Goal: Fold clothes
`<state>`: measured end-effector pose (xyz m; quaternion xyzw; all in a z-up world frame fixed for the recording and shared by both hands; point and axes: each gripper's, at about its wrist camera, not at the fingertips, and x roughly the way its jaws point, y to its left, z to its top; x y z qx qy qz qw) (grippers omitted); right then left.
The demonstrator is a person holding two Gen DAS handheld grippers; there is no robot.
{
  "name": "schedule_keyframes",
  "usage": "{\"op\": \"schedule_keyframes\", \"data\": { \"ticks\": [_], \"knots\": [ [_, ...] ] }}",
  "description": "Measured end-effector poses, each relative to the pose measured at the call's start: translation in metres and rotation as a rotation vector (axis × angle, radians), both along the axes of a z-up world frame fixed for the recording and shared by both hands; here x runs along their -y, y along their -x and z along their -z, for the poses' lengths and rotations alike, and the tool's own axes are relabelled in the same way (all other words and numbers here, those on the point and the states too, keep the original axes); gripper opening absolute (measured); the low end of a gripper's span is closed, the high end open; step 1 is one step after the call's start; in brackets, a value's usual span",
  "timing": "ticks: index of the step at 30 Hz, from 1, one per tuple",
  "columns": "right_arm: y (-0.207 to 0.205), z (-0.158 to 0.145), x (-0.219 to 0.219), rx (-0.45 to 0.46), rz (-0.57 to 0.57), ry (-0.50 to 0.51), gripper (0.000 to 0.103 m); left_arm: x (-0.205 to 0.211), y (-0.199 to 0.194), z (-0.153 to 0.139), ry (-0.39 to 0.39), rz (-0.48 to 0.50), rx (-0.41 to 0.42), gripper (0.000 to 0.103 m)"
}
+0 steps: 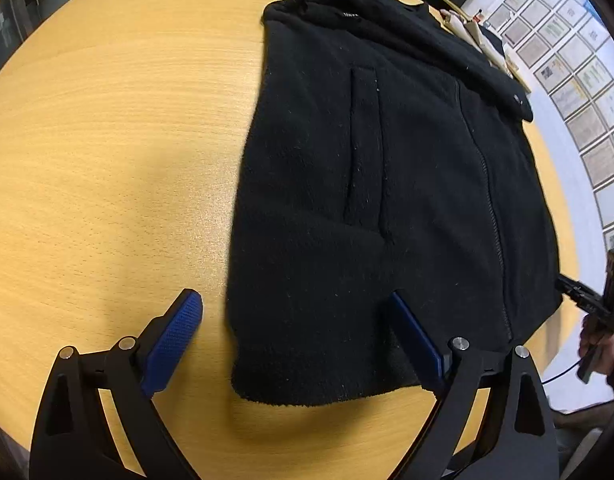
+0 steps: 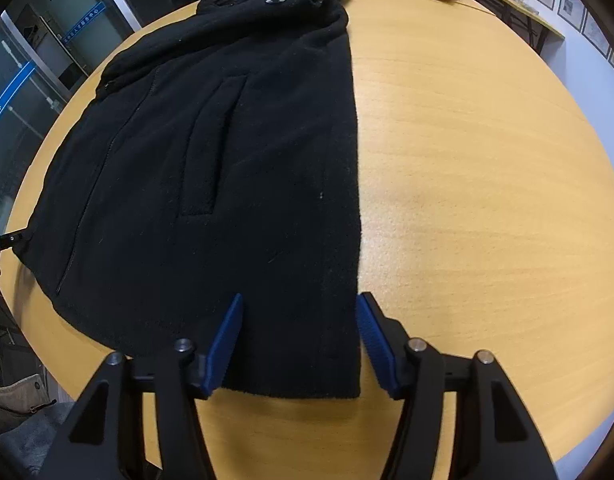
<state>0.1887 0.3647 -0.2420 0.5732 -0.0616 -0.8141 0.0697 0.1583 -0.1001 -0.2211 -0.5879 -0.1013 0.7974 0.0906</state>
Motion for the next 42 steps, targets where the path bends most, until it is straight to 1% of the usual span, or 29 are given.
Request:
{"op": "schedule_keyframes", "data": {
  "ticks": [1, 2, 3, 4, 5, 6, 7, 11, 13, 15, 17, 19, 21, 24, 26, 28, 30, 34, 35, 38, 40, 42],
  "knots": [
    [0.000, 0.000, 0.000, -0.001, 0.004, -0.011, 0.045, 0.001, -0.001, 0.000, -0.002, 0.002, -0.001, 0.083],
    [-0.001, -0.001, 0.001, -0.003, 0.006, -0.025, 0.041, 0.001, -0.002, -0.001, 0.003, 0.009, -0.002, 0.068],
    [-0.002, -0.001, 0.003, -0.005, 0.006, -0.034, 0.030, 0.001, -0.003, -0.001, 0.003, 0.016, 0.000, 0.045],
    [-0.003, -0.001, 0.004, -0.004, 0.003, -0.036, 0.021, 0.001, -0.003, -0.001, -0.006, 0.019, 0.011, 0.034],
    [-0.004, -0.002, 0.006, -0.001, -0.002, -0.038, 0.019, 0.001, -0.004, 0.000, -0.011, 0.020, 0.024, 0.025],
    [-0.004, -0.002, 0.008, 0.004, -0.009, -0.042, 0.015, 0.001, -0.006, 0.001, -0.013, 0.021, 0.035, 0.020],
    [-0.005, -0.003, 0.011, 0.010, -0.014, -0.043, 0.013, 0.002, -0.009, 0.001, -0.008, 0.023, 0.043, 0.018],
    [-0.019, -0.007, 0.020, 0.056, -0.043, -0.026, 0.011, 0.004, -0.024, 0.001, 0.011, 0.039, 0.079, 0.013],
    [-0.039, -0.011, 0.026, 0.089, -0.077, -0.008, 0.010, 0.004, -0.041, -0.001, 0.028, 0.060, 0.106, 0.011],
    [-0.061, -0.017, 0.032, 0.123, -0.112, 0.008, 0.010, 0.005, -0.066, -0.006, 0.030, 0.075, 0.152, 0.009],
    [-0.085, -0.033, 0.035, 0.140, -0.129, 0.026, 0.010, 0.005, -0.093, -0.019, 0.021, 0.086, 0.182, 0.008],
    [-0.106, -0.052, 0.038, 0.152, -0.136, 0.051, 0.010, 0.001, -0.126, -0.042, 0.008, 0.114, 0.210, 0.008],
    [-0.120, -0.076, 0.040, 0.153, -0.134, 0.088, 0.009, -0.005, -0.150, -0.063, -0.015, 0.115, 0.250, 0.008],
    [-0.123, -0.112, 0.046, 0.127, -0.136, 0.139, 0.009, -0.012, -0.160, -0.088, -0.057, 0.075, 0.263, 0.007],
    [-0.116, -0.135, 0.052, 0.089, -0.139, 0.177, 0.009, -0.014, -0.150, -0.100, -0.092, 0.034, 0.238, 0.007],
    [-0.101, -0.158, 0.059, 0.027, -0.149, 0.212, 0.009, -0.018, -0.133, -0.111, -0.114, 0.018, 0.200, 0.007],
    [-0.084, -0.181, 0.066, -0.046, -0.159, 0.231, 0.009, -0.022, -0.110, -0.125, -0.127, 0.004, 0.157, 0.007],
    [-0.053, -0.219, 0.069, -0.154, -0.152, 0.259, 0.009, -0.028, -0.076, -0.156, -0.170, -0.028, 0.083, 0.007],
    [-0.045, -0.226, 0.069, -0.172, -0.147, 0.263, 0.009, -0.027, -0.059, -0.164, -0.182, -0.031, 0.067, 0.007],
    [-0.030, -0.237, 0.063, -0.218, -0.139, 0.252, 0.009, 0.003, -0.007, -0.187, -0.216, -0.044, 0.014, 0.007],
    [-0.020, -0.244, 0.060, -0.249, -0.133, 0.244, 0.009, 0.004, 0.014, -0.200, -0.218, -0.048, -0.032, 0.007],
    [0.003, -0.242, 0.053, -0.257, -0.111, 0.232, 0.009, 0.011, 0.039, -0.219, -0.225, -0.049, -0.082, 0.007]
  ]
}}
